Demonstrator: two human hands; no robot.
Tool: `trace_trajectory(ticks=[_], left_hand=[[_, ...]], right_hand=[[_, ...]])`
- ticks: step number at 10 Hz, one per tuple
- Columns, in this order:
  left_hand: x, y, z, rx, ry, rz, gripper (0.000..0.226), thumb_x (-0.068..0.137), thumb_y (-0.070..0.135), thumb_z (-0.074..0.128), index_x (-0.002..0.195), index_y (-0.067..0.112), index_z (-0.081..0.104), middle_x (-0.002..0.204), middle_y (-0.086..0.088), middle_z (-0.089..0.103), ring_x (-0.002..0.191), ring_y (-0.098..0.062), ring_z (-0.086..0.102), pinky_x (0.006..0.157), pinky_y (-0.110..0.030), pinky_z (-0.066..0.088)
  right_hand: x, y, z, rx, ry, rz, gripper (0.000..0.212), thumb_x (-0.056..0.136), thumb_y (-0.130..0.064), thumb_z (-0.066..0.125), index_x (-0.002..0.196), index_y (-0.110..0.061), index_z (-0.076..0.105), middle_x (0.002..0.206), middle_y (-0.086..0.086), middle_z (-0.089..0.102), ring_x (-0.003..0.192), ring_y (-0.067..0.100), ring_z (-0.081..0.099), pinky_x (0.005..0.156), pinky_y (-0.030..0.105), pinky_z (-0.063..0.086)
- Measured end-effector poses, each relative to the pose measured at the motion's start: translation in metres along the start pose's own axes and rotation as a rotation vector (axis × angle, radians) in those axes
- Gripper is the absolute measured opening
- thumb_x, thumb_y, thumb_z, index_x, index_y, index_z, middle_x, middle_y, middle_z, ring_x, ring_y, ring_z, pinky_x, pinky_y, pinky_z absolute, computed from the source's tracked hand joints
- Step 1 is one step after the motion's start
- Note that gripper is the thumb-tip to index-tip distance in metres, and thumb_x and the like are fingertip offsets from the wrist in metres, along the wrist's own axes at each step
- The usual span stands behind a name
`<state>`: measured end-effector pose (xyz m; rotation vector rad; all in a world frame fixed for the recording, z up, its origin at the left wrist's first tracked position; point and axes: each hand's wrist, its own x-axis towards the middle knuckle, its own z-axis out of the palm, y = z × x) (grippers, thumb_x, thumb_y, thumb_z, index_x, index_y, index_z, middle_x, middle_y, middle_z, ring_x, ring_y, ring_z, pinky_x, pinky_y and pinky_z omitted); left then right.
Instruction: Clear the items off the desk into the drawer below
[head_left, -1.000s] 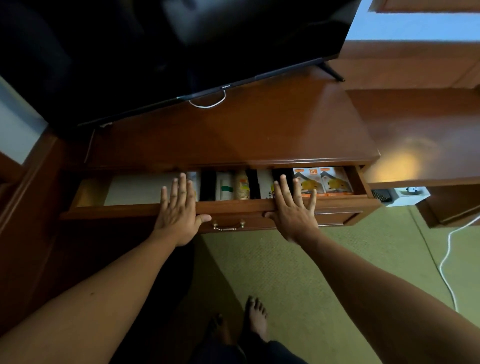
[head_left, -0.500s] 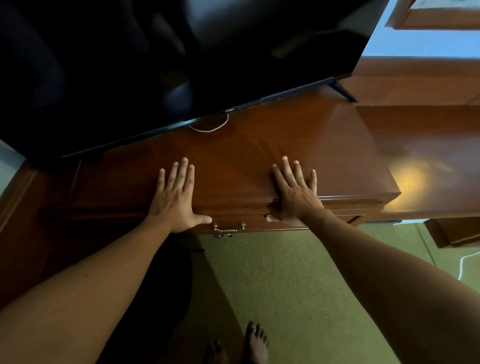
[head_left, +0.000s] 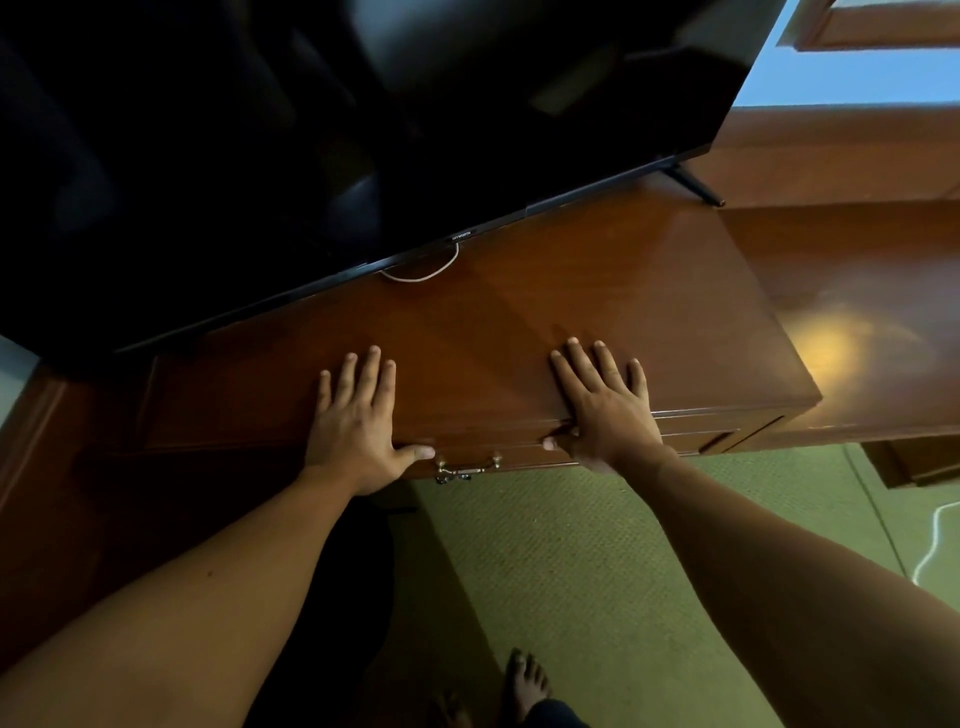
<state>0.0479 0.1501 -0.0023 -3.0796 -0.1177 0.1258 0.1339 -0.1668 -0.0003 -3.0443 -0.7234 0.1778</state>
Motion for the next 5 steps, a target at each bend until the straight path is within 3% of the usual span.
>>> trace_trajectory(ticks=[2, 3, 4, 5], left_hand=[[0.0, 0.002, -0.011, -0.032, -0.089, -0.001, 0.13, 0.068, 0.094, 0.041, 0.158, 0.016, -0.01, 0.165, -0.009, -0.019, 0.152, -0.033, -0.015, 0.121, -0.057, -0.002], [0.0, 0.004, -0.032, -0.07, -0.246, -0.015, 0.127, 0.073, 0.085, 0.054, 0.157, 0.019, -0.015, 0.163, -0.007, -0.026, 0.151, -0.033, -0.019, 0.122, -0.056, -0.003], [0.001, 0.01, -0.069, -0.17, -0.321, -0.015, 0.104, 0.083, 0.071, 0.057, 0.159, 0.021, 0.006, 0.168, -0.006, -0.003, 0.154, -0.029, -0.003, 0.123, -0.05, 0.002], [-0.004, 0.017, -0.101, -0.263, -0.252, 0.039, 0.076, 0.091, 0.059, 0.056, 0.154, 0.024, 0.032, 0.165, -0.002, 0.018, 0.153, -0.024, 0.008, 0.124, -0.047, 0.006]], right_hand=[[0.003, -0.003, -0.012, 0.041, -0.108, 0.022, 0.128, 0.069, -0.078, 0.066, 0.158, -0.032, -0.013, 0.167, -0.006, -0.017, 0.153, 0.029, -0.015, 0.118, 0.065, 0.002], [0.007, -0.012, -0.035, 0.109, -0.241, 0.052, 0.125, 0.073, -0.068, 0.073, 0.158, -0.03, -0.01, 0.167, -0.004, -0.018, 0.152, 0.031, -0.015, 0.117, 0.065, -0.002], [0.009, -0.021, -0.061, 0.17, -0.285, 0.019, 0.109, 0.08, -0.056, 0.073, 0.16, -0.028, 0.005, 0.168, 0.001, -0.007, 0.153, 0.033, -0.01, 0.118, 0.064, -0.003], [0.001, -0.023, -0.083, 0.179, -0.192, -0.05, 0.093, 0.088, -0.045, 0.068, 0.16, -0.025, 0.013, 0.169, 0.003, 0.002, 0.154, 0.031, -0.006, 0.118, 0.062, -0.001]])
